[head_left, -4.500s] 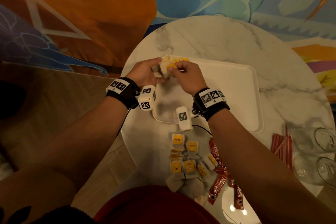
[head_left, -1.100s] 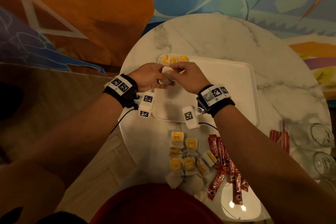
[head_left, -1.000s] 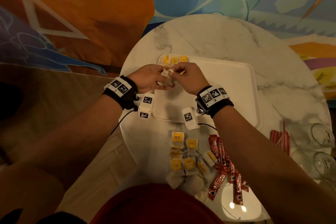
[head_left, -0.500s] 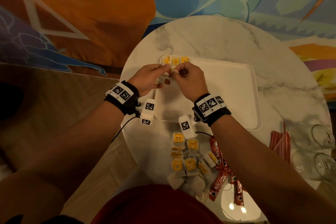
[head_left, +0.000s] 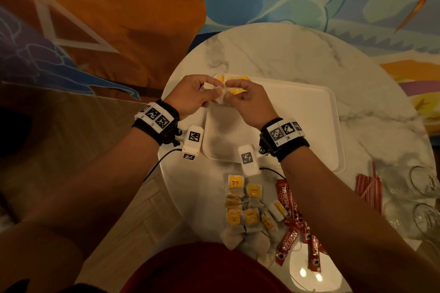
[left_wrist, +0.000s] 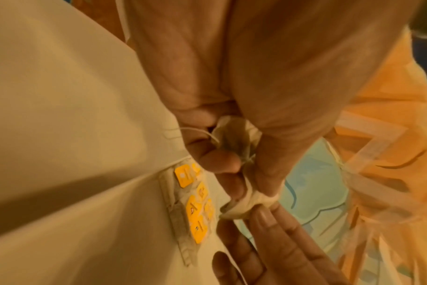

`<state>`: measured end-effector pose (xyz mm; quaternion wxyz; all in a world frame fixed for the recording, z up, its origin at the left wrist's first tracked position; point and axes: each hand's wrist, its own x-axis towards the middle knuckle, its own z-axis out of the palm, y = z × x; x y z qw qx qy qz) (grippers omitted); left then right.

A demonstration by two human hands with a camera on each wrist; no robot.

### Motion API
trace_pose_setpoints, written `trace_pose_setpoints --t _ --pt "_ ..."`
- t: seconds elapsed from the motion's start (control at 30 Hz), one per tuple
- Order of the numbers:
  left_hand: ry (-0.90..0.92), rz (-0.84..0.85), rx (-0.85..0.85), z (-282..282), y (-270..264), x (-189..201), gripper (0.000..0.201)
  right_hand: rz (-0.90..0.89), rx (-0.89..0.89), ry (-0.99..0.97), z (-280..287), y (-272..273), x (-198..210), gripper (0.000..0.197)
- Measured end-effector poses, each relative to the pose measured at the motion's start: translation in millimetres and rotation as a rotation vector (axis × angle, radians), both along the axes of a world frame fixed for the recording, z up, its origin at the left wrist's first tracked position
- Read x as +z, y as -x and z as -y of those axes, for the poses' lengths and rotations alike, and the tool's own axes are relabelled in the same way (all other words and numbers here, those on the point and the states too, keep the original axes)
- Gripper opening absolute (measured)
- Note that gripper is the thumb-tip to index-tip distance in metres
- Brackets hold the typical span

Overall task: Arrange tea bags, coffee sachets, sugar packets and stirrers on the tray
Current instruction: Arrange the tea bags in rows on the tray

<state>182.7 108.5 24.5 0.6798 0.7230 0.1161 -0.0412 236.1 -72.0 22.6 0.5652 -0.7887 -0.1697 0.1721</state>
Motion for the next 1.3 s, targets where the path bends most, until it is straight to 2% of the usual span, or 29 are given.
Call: trace_pose_setpoints --t 0.1,0.17,0.37,0.5,0.57,0.7,0.83,0.93,1.03,1.1,1.2,1.3 --pt "-0.024 0.02 0.003 -3.9 -2.6 4.4 0.011 0.049 0.087 0.037 -1.2 -2.2 0.0 0.015" --pt "0.011 0.014 0.021 -4.8 -3.6 5.7 0.012 0.058 0.061 0.021 -2.5 -4.1 1.0 0.012" --pt "0.48 -0.08 0.15 -11.5 -0.3 3.4 0.026 -0.098 -0.215 0.013 -12.3 -9.2 -3.1 0.014" --pt "0.654 -0.131 0.16 -16.9 9.4 -6.6 0.055 -0.135 -0.157 0.178 -19.4 1.2 -13.4 0.013" --pt "0.703 -0.15 0.153 -17.6 13.9 -13.0 0.061 -0.137 -0.121 0.272 -23.1 7.8 -20.1 0.01" --pt "0.747 -0.179 0.135 -19.7 20.1 -20.5 0.057 -0.067 -0.055 0.457 -28.4 14.7 -35.1 0.011" --pt "0.739 -0.2 0.162 -14.0 22.9 -19.5 0.049 0.073 -0.045 0.587 -25.7 12.6 -30.7 0.019" --pt "0.76 -0.209 0.211 -8.9 22.2 -18.9 0.044 0.152 -0.015 0.53 -21.3 12.4 -21.2 0.018" --pt "0.748 -0.233 0.219 -5.2 19.3 -18.6 0.037 0.185 0.042 0.368 -17.4 18.4 -9.5 0.017" --pt "0.787 -0.258 0.206 -1.5 18.1 -14.6 0.032 0.22 0.126 0.292 -17.1 22.3 -2.7 0.024" --pt "0.819 -0.277 0.133 4.8 17.8 -6.6 0.028 0.294 0.199 0.3 -17.9 24.0 -3.4 0.033" --pt "0.796 -0.275 0.112 7.7 16.1 -4.6 0.021 0.321 0.16 0.308 -14.0 22.4 -5.0 0.024"
